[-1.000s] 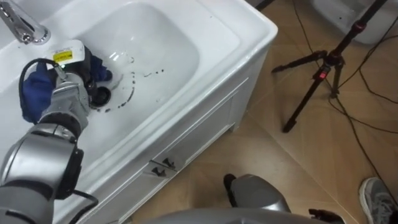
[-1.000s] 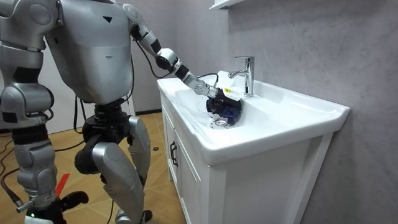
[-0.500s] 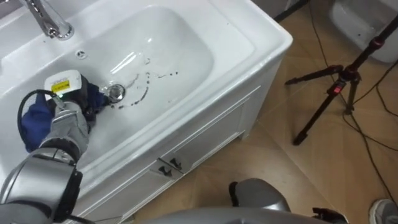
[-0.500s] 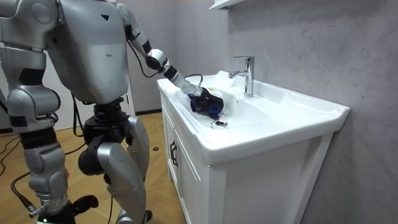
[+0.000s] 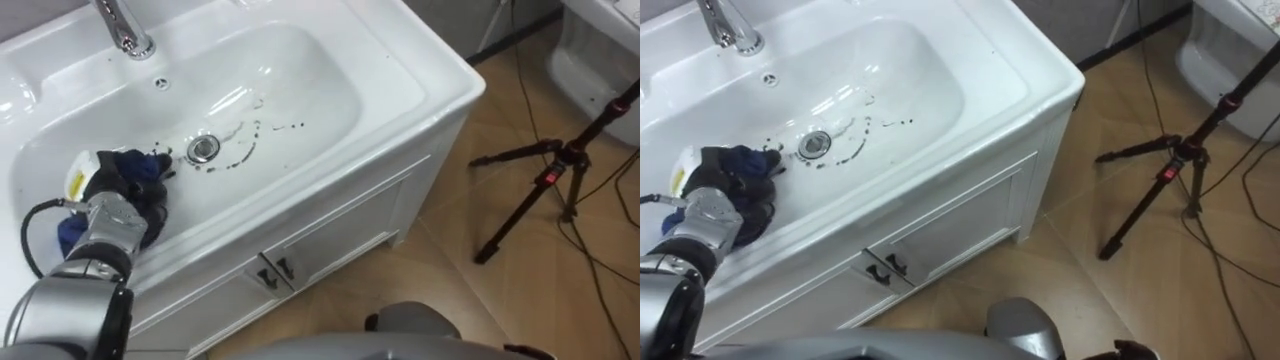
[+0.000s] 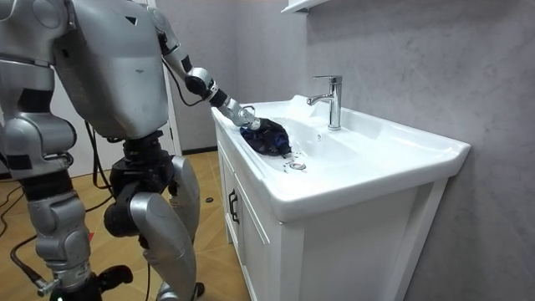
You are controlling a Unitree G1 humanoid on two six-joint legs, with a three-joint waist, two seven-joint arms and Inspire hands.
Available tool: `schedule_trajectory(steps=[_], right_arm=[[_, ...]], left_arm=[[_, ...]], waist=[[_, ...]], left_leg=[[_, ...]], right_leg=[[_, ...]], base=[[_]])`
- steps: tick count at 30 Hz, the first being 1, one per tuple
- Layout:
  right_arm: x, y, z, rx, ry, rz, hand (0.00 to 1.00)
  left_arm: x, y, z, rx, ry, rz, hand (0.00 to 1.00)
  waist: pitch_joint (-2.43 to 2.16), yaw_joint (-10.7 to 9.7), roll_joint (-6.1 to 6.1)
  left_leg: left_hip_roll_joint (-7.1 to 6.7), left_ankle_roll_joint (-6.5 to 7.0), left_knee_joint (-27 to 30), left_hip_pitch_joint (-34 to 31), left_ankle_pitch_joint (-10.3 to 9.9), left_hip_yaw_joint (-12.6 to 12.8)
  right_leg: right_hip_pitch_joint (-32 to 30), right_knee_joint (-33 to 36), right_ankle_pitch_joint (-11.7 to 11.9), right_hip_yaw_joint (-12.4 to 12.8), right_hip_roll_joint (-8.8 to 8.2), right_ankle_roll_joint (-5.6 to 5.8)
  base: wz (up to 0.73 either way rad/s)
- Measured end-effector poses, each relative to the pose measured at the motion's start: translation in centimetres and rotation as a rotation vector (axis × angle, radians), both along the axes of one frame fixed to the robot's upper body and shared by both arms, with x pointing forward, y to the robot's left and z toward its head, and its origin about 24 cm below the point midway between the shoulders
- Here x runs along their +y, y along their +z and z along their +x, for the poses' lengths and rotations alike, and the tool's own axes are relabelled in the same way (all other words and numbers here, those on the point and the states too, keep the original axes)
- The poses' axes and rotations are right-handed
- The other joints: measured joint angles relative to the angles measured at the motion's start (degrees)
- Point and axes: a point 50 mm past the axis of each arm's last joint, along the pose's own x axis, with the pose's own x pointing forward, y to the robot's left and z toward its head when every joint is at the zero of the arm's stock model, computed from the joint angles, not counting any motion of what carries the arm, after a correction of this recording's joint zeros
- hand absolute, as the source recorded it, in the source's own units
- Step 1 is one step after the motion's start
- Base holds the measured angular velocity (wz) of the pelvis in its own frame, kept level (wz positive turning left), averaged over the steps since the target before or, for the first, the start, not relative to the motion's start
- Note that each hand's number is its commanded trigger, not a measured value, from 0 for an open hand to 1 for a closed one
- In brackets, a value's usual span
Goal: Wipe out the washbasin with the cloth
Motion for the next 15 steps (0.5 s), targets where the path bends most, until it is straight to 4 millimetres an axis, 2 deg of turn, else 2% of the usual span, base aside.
schedule_trajectory(steps=[4, 11, 15], right_arm=[[0.1, 0.0, 0.4, -0.011, 0.007, 0.001, 0.0], [0.5, 0.0, 1.5, -0.052, 0.017, 0.014, 0.0], [1.2, -0.2, 1.6, -0.042, 0.042, 0.019, 0.0]], left_arm=[[-1.1, -0.1, 0.6, -0.042, -0.013, -0.082, 1.0], [-1.7, 0.6, 1.8, -0.098, -0.036, -0.141, 1.0], [-1.9, 1.1, 2.7, -0.122, -0.042, -0.152, 1.0]], waist=[[-0.13, 0.62, -0.14], [-0.19, 0.76, -1.76], [0.14, 0.44, -2.42]], left_leg=[[-0.01, -0.17, -0.04, -0.02, 0.17, -0.13], [-0.05, -0.13, 0.77, -1.05, 0.21, 0.65], [-0.02, -0.12, 1.57, -2.35, 0.21, 0.83]], right_leg=[[-0.32, 0.21, -0.06, 0.06, 0.08, -0.12], [-1.85, 0.57, -0.15, 0.54, 0.01, -0.14], [-3.06, 1.04, 0.01, 0.85, 0.05, -0.15]], base=[[0.01], [-0.05], [-0.04]])
